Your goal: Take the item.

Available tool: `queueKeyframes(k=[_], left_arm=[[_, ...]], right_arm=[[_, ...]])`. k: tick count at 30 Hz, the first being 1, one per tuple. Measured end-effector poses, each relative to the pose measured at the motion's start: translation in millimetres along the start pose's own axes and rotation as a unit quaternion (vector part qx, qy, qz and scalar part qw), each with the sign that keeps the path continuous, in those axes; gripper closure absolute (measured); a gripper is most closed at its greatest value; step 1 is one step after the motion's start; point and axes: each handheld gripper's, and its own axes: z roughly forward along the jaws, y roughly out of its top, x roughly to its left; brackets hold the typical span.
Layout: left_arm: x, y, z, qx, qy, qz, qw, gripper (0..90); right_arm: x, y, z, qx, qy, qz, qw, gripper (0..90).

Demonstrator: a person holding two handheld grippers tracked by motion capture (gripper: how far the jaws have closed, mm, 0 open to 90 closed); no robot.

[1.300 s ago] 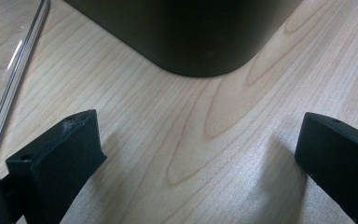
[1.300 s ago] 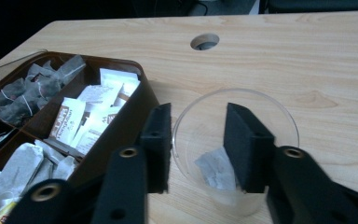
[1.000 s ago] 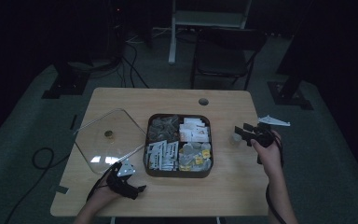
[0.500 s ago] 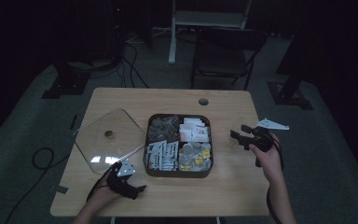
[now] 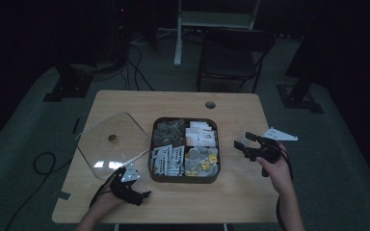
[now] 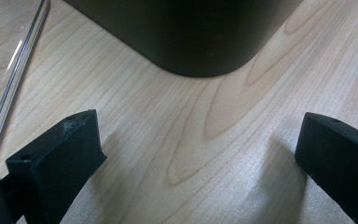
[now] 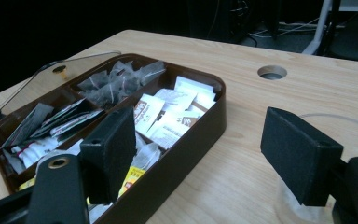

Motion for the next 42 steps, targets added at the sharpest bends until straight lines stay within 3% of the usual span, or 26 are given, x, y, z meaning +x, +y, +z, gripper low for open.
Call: queueKeyframes(k=[8, 15, 31, 42], left_arm=[[0.0, 0.0, -0.1, 0.001, 0.0, 0.0, 1.0, 1.1], [0.0, 0.0, -0.1, 0.0, 0.0, 0.0, 1.0, 1.1], [0.0, 0.0, -0.1, 0.001, 0.0, 0.0, 1.0, 1.1], [0.0, 0.0, -0.1, 0.001, 0.0, 0.0, 1.0, 1.1]], right_arm=[[9.3, -11.0, 1.0, 0.002, 0.025, -0.013, 0.9996, 26.3], [15.4, -22.9, 1.7, 0.01, 0.033, -0.016, 0.9993, 26.3], [19.5, -53.4, 1.7, 0.022, 0.036, -0.014, 0.999, 26.3], [20.5, -76.1, 3.7, 0.055, 0.034, -0.021, 0.9977, 26.2]])
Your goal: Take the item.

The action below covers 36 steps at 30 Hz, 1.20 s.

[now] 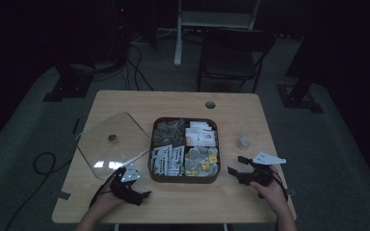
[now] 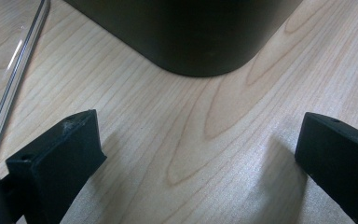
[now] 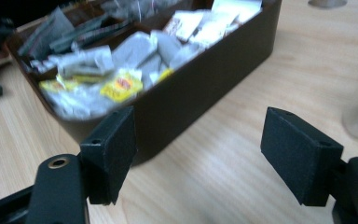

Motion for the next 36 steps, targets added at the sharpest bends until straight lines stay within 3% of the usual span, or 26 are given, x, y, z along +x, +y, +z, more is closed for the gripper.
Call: queueKeyframes(k=[5, 8, 15, 25, 31, 33, 36], left_arm=[[0.0, 0.0, 0.0, 0.0, 0.0, 0.0, 1.0, 1.1], [0.0, 0.0, 0.0, 0.0, 0.0, 0.0, 1.0, 1.1], [0.0, 0.0, 0.0, 0.0, 0.0, 0.0, 1.0, 1.1], [0.1, -0.2, -0.1, 0.0, 0.0, 0.0, 1.0, 1.1], [-0.2, -0.9, -0.7, 0.0, 0.0, 0.001, 1.0, 1.1], [-0.2, -1.0, -0.8, 0.0, 0.0, 0.0, 1.0, 1.1], [-0.3, -1.0, -0.9, 0.0, 0.0, 0.0, 1.0, 1.0]], right_arm=[[0.5, -8.7, 1.2, 0.015, -0.007, -0.002, 0.9999, 25.6], [1.4, -17.1, 3.1, 0.039, -0.017, -0.017, 0.9989, 25.6], [3.3, -22.3, 5.3, 0.059, -0.018, -0.026, 0.9978, 22.9], [6.1, -23.7, 9.7, 0.115, -0.019, -0.031, 0.9926, 22.3], [9.0, -23.7, 11.5, 0.123, -0.026, -0.048, 0.9909, 21.0], [12.0, -23.9, 13.4, 0.131, -0.036, -0.077, 0.9877, 19.3], [13.4, -23.3, 15.5, 0.136, -0.036, -0.078, 0.987, 16.4]])
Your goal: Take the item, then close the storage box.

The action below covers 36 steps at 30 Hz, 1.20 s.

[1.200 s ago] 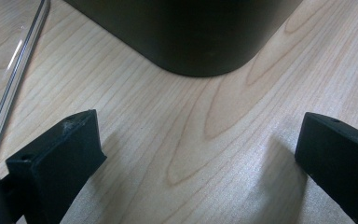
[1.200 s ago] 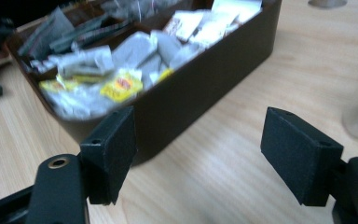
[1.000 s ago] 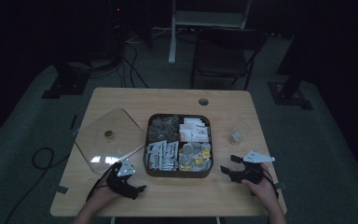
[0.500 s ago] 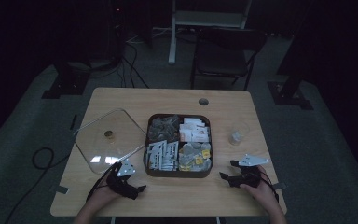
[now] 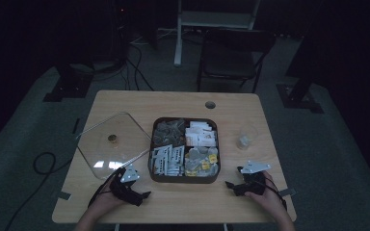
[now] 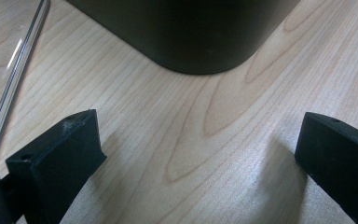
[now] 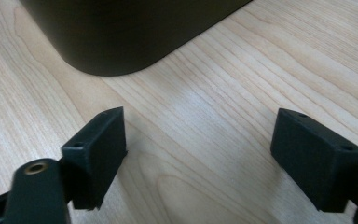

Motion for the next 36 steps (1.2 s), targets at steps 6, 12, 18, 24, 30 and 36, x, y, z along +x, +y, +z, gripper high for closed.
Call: queueKeyframes(k=[6, 12, 18, 24, 30, 36], left_arm=[[-0.4, -0.3, -0.2, 0.0, 0.0, -0.001, 1.0, 1.1], [-1.0, -0.5, -0.4, -0.001, 0.002, -0.002, 1.0, 1.1], [-2.8, -1.3, -1.3, -0.002, 0.001, -0.001, 1.0, 1.6], [-2.9, -0.3, -1.4, 0.002, 0.002, -0.003, 1.0, 1.6], [-1.0, 1.4, -5.3, 0.007, -0.002, -0.016, 0.9999, 3.7], [1.0, 4.1, -10.5, 0.002, 0.001, -0.02, 0.9998, 3.7]], right_arm=[[0.7, 0.6, 1.1, 0.003, 0.004, -0.003, 1.0, 13.3], [0.8, 0.6, 1.1, 0.003, 0.004, -0.004, 1.0, 13.3], [0.8, 0.6, 1.1, 0.003, 0.004, -0.004, 1.0, 13.4], [0.9, 0.6, 1.1, 0.002, 0.004, -0.004, 1.0, 13.4], [0.9, 0.6, 1.1, 0.003, 0.004, -0.003, 1.0, 13.3], [0.8, 0.6, 1.1, 0.003, 0.004, -0.003, 1.0, 13.3]])
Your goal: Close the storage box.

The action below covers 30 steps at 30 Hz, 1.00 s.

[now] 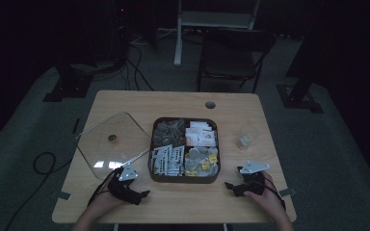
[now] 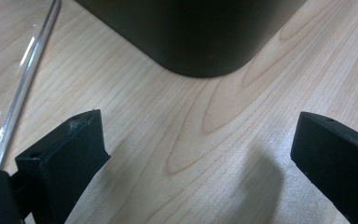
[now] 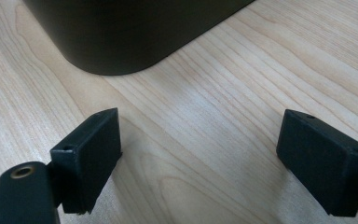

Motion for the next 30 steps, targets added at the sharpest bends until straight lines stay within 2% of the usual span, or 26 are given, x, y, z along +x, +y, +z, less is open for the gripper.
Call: queueKeyframes(k=[5, 6, 10, 21, 27, 28, 29, 30], left_arm=[[2.7, 2.3, -4.7, -0.004, 0.002, -0.008, 1.0, 3.6], [4.7, 3.5, -7.0, -0.005, 0.01, -0.015, 0.9998, 3.6], [9.9, 6.6, -13.9, -0.019, 0.014, -0.028, 0.9993, 3.6], [23.4, 15.3, -25.0, -0.042, 0.034, -0.039, 0.9978, 3.7], [31.9, 20.6, -29.0, -0.055, 0.059, -0.049, 0.9956, 3.7], [35.7, 22.1, -30.7, -0.059, 0.071, -0.057, 0.9941, 3.7], [35.7, 22.1, -30.7, -0.059, 0.071, -0.057, 0.9941, 3.8], [39.7, 22.8, -31.7, -0.062, 0.079, -0.062, 0.9931, 3.7]], right_arm=[[0.0, 0.0, 0.0, 0.0, 0.0, 0.0, 1.0, 13.3], [0.0, 0.0, 0.0, 0.0, 0.0, 0.0, 1.0, 13.3], [-0.1, 0.0, 0.0, 0.0, 0.0, 0.0, 1.0, 13.3], [0.0, 0.0, 0.1, 0.0, 0.0, 0.0, 1.0, 13.2], [0.1, 0.0, 0.0, 0.0, 0.0, 0.001, 1.0, 13.3], [0.1, 0.0, 0.0, 0.0, 0.0, 0.001, 1.0, 13.3], [0.1, 0.0, 0.0, 0.0, 0.0, 0.001, 1.0, 13.3], [0.1, 0.0, 0.0, 0.0, 0.0, 0.001, 1.0, 13.3]])
